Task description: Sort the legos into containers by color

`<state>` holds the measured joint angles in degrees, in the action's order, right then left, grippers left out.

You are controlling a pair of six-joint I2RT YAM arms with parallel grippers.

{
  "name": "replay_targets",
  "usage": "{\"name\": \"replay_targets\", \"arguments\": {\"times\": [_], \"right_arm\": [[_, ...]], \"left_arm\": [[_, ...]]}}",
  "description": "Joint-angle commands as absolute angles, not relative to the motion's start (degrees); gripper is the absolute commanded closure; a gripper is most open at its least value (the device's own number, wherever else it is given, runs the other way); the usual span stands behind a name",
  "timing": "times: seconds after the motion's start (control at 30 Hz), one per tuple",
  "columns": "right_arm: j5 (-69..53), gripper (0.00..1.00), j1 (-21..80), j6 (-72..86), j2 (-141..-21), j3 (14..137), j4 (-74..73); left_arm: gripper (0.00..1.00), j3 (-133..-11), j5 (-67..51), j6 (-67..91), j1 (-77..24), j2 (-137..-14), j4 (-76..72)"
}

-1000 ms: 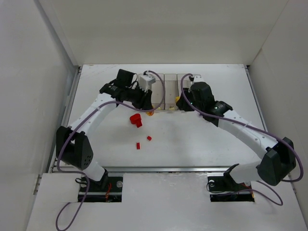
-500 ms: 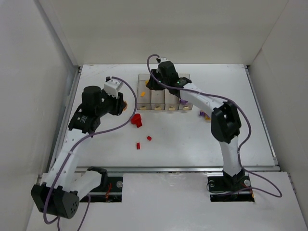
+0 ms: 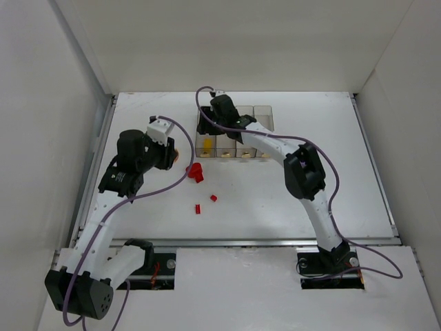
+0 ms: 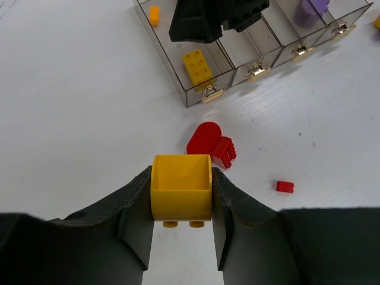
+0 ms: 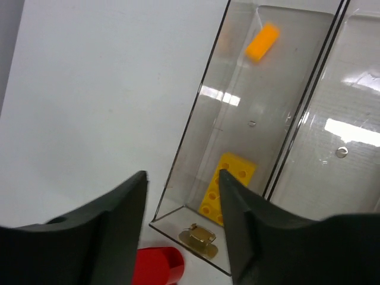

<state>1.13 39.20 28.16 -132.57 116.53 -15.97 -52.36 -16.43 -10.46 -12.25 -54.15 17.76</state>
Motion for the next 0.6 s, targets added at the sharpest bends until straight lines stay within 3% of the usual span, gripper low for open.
{"name": "replay_targets", "arguments": {"times": [0.0, 0.23, 0.47, 0.57], "right_arm": [[2.74, 0.41, 39.11, 28.65, -130.52, 119.08, -14.68], [-0.54, 0.21, 39.11, 26.54, -124.38, 117.43, -14.06], [-4.82, 0.18, 31.4, 26.02, -108.21, 105.93, -13.54], [-5.62, 0.18, 28.22, 24.71, -101.18, 98.81, -13.01]], "left_arm": [[1.0, -52.21, -16.61, -10.81, -12.04, -53.17, 14.06], [1.0, -52.21, -22.32, -15.99, -12.04, -56.41, 11.52], [1.0, -59.56, -24.6, -20.64, -12.04, -67.91, 7.12], [1.0, -64.58, -33.96, -25.99, -12.04, -72.76, 7.12]]}}
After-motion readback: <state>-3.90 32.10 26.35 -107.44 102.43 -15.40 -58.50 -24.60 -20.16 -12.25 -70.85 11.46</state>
